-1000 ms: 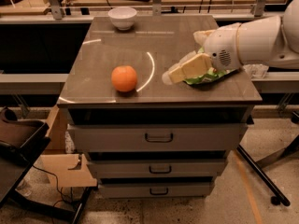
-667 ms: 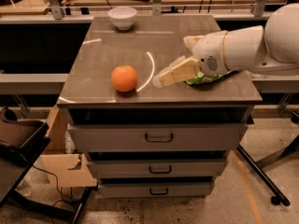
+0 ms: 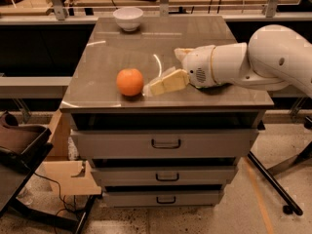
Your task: Move orange near white bowl
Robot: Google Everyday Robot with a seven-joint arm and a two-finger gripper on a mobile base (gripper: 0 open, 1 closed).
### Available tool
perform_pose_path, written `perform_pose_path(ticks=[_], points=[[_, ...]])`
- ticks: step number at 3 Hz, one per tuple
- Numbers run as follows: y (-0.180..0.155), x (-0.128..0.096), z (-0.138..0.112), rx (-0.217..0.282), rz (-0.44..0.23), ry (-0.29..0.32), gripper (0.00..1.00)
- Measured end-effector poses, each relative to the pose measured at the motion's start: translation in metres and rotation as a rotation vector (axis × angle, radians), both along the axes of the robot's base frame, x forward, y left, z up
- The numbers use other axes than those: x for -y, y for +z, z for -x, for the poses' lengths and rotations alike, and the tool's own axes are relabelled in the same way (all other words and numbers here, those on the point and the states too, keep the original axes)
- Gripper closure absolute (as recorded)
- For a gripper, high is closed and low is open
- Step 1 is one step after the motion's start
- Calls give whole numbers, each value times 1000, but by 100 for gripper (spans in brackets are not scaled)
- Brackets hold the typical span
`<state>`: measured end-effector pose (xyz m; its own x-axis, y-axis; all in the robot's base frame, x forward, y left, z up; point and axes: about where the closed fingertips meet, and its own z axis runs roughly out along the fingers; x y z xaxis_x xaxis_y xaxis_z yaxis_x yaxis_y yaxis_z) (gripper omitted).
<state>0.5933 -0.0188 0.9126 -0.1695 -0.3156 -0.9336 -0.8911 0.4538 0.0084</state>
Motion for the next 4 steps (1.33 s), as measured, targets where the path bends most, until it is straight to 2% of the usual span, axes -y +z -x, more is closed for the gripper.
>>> perform_pose_path(ticks=[4], points=[[-38,-67,-17,-85,-127,81,0]])
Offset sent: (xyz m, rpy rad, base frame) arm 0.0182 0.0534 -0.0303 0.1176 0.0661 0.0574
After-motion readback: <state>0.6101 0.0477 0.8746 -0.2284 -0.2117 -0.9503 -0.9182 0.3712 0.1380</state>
